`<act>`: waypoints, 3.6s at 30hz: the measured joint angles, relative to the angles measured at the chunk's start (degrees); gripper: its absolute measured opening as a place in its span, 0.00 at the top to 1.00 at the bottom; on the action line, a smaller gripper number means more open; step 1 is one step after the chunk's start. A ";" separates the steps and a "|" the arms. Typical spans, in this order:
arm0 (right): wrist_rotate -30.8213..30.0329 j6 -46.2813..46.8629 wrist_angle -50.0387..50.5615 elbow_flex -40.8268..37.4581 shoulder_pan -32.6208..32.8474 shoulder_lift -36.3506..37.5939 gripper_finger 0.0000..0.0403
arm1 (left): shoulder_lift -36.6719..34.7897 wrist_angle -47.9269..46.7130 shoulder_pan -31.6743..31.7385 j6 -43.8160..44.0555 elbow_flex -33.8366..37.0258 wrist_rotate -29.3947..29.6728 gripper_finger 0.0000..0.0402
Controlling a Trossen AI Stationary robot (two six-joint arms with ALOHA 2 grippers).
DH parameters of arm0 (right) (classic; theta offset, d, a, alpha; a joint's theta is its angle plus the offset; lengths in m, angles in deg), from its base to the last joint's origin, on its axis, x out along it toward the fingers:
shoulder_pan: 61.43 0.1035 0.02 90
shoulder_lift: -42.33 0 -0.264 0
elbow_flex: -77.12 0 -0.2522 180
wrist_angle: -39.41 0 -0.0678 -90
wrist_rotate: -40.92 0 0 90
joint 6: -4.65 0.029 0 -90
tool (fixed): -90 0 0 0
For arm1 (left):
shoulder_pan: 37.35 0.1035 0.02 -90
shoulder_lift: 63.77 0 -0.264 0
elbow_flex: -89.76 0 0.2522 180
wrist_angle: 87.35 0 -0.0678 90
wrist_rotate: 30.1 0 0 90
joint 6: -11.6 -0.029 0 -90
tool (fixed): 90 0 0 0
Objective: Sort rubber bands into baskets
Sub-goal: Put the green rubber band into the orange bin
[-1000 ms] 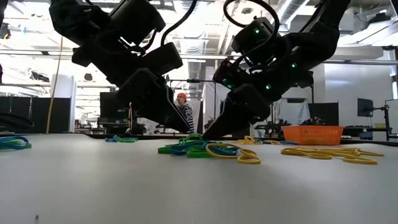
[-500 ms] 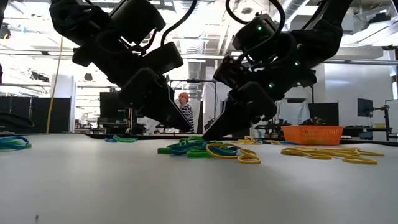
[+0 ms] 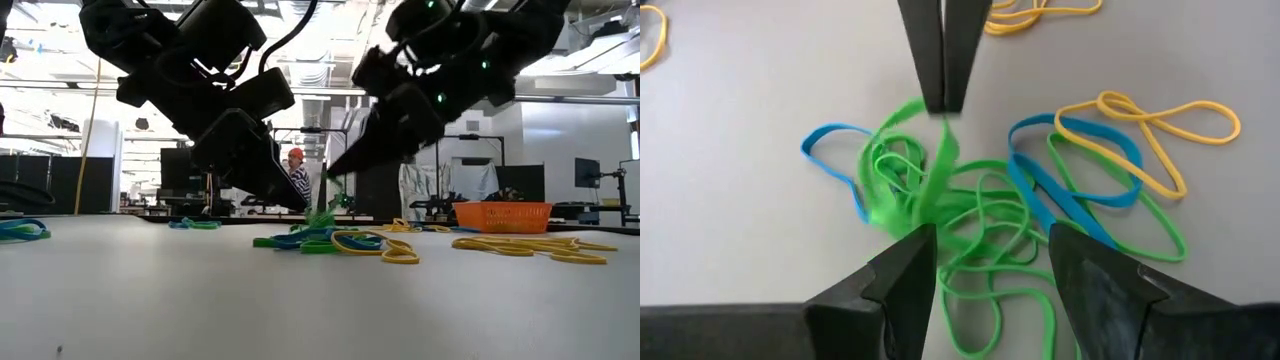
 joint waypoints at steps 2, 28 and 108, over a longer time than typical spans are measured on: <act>0.00 -0.07 0.01 0.00 0.26 0.77 0.95 | 0.00 0.00 0.00 -0.04 0.00 0.00 0.54; -28.55 0.72 26.28 0.02 -6.36 23.42 0.95 | 0.00 -0.02 -0.02 0.03 0.00 -0.02 0.54; 4.56 2.53 17.92 -3.04 -3.37 21.04 0.61 | -0.02 0.61 -0.02 0.03 0.02 -0.07 0.54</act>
